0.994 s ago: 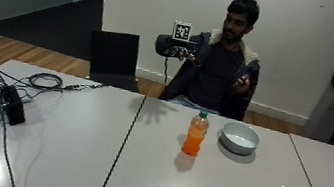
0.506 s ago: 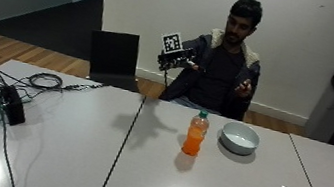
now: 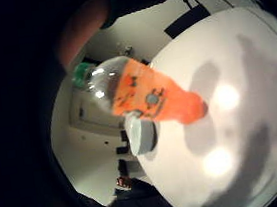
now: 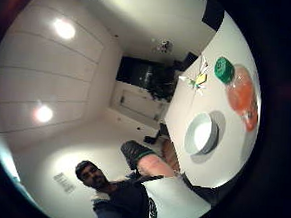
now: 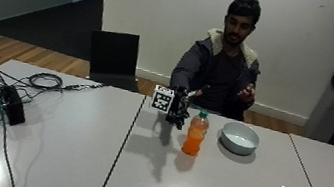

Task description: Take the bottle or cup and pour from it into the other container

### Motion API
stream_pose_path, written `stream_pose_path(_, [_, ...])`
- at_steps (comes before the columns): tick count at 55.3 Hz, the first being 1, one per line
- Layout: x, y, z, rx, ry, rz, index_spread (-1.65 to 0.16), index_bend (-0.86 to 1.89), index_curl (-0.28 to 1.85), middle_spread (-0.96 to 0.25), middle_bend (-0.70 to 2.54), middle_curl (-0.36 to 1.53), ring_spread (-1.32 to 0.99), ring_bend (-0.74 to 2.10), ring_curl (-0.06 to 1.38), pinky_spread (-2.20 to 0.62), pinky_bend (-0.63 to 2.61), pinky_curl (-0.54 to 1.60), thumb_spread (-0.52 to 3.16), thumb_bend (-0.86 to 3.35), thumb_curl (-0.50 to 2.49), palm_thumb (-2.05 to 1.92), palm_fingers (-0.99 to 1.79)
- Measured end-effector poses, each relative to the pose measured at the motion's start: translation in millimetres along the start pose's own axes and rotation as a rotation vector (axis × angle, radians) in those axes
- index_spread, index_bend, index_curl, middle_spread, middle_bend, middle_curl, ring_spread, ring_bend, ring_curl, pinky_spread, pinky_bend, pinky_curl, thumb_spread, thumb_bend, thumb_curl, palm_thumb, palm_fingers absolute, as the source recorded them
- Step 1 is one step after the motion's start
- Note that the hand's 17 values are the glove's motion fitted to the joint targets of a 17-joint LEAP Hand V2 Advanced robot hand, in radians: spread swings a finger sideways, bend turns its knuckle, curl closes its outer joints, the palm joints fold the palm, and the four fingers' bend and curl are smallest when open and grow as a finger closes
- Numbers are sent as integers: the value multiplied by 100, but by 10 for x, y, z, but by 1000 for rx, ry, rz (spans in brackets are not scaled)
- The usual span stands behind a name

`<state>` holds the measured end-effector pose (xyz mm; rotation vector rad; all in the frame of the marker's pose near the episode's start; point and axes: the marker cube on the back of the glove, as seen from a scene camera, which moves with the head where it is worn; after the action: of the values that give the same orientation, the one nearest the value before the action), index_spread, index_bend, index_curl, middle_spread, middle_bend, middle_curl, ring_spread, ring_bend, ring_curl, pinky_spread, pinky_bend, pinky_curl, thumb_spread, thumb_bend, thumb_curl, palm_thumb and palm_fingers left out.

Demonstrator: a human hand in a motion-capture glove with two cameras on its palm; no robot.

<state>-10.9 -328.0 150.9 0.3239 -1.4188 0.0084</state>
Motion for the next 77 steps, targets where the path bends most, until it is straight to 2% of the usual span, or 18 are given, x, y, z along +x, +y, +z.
stream_pose_path(2, [107, -34, 61, 11, -10, -7, -39, 13, 18, 11, 33, 34, 20, 22, 21, 37, 60, 26, 70, -4, 38, 32, 1])
stream_pose_path(6, [329, -92, 154, 5, -28, -113, -38, 14, 19, 8, 37, 35, 20, 22, 21, 36, 59, 25, 69, -4, 38, 33, 6])
stream_pose_path(10, [423, -175, 219, 17, -42, -53, -38, 14, 19, 5, 39, 35, 19, 22, 22, 36, 59, 25, 69, -4, 38, 34, 9])
stream_pose_path(15, [502, -240, 278, -31, -39, 99, -38, 14, 20, 2, 40, 35, 17, 25, 23, 35, 59, 25, 70, -4, 39, 36, 15])
stream_pose_path(26, [772, -166, 392, -47, 3, 81, -37, 12, 21, -8, 40, 35, 11, 37, 27, 32, 60, 26, 69, -3, 39, 44, 43])
stream_pose_path(32, [817, -268, 394, -30, -2, 104, -36, 11, 21, -15, 44, 36, 2, 48, 31, 29, 53, 24, 68, -2, 40, 51, 67])
stream_pose_path(36, [864, -240, 410, -25, -17, 74, -35, 11, 21, -21, 46, 36, -5, 56, 33, 26, 46, 23, 67, -1, 41, 59, 85])
stream_pose_path(40, [904, -323, 431, 31, -37, -62, -34, 12, 23, -25, 44, 36, -11, 61, 34, 20, 44, 23, 66, 0, 42, 68, 106])
stream_pose_path(45, [863, -272, 425, 12, -43, 90, -33, 11, 24, -28, 40, 37, -14, 62, 37, 9, 51, 27, 64, -1, 43, 75, 113])
stream_pose_path(51, [837, -242, 413, 10, -58, 95, -32, 11, 25, -28, 39, 38, -16, 61, 37, 2, 52, 29, 63, -2, 43, 81, 115])
stream_pose_path(56, [740, -246, 394, 28, -105, 86, -32, 11, 25, -28, 39, 39, -17, 61, 37, -1, 52, 30, 61, -3, 43, 83, 116])
stream_pose_path(64, [383, -126, 380, -32, -86, -50, -31, 11, 26, -28, 38, 39, -18, 61, 37, -3, 51, 31, 61, -4, 43, 84, 116])
stream_pose_path(72, [-224, -156, 401, -129, 81, -109, -31, 11, 26, -28, 38, 40, -18, 60, 37, -4, 51, 32, 60, -4, 43, 85, 117])
stream_pose_path(77, [-620, -198, 540, -39, 254, -106, -31, 11, 26, -28, 37, 41, -18, 60, 37, -4, 51, 32, 60, -4, 43, 85, 117])
